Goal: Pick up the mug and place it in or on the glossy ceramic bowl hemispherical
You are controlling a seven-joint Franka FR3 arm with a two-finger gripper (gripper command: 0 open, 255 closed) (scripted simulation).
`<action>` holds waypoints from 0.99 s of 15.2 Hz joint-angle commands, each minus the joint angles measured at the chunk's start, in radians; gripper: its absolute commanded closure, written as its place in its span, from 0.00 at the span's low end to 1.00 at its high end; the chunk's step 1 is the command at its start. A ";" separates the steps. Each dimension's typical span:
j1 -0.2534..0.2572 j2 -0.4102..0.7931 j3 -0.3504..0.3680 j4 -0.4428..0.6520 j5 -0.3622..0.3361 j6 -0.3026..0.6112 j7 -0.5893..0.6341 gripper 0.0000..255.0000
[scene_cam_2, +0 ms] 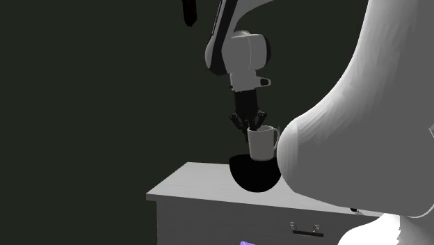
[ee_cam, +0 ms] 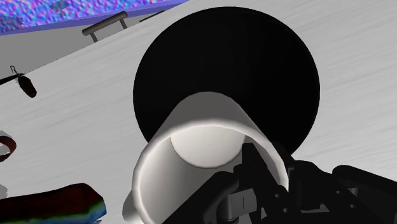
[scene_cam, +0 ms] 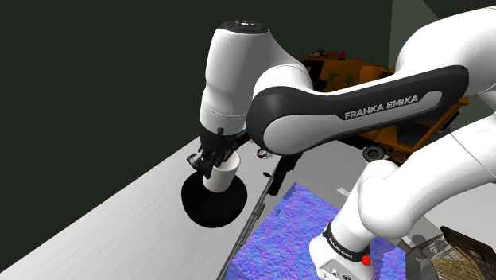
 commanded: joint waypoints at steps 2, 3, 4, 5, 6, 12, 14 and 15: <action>0.000 0.004 0.003 -0.018 -0.001 0.023 0.003 1.00; 0.000 0.005 0.003 -0.018 -0.001 0.023 0.003 1.00; 0.000 0.005 0.003 -0.018 -0.001 0.023 0.003 1.00; 0.000 0.005 0.003 -0.018 -0.001 0.023 0.003 1.00; 0.000 0.005 0.003 -0.018 -0.001 0.023 0.003 1.00; 0.000 0.005 0.003 -0.018 -0.001 0.023 0.003 0.00; 0.000 0.005 0.003 -0.018 -0.001 0.023 0.003 0.00; 0.004 -0.011 -0.002 0.004 0.005 -0.013 -0.002 0.00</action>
